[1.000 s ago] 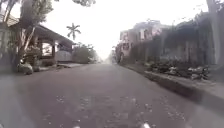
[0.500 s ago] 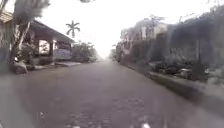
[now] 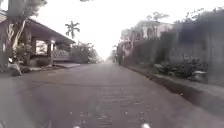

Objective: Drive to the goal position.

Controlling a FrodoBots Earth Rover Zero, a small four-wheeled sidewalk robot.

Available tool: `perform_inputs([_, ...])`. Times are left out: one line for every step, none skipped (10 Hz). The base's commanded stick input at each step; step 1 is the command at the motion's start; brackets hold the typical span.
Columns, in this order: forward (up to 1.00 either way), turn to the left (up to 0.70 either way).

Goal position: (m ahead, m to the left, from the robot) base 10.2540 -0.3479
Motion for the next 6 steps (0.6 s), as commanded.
perform_inputs([1.00, -0.16])
perform_inputs([1.00, 0.00])
perform_inputs([1.00, 0.00])
perform_inputs([1.00, 0.00])
perform_inputs([1.00, 0.00])
perform_inputs([1.00, 0.00])
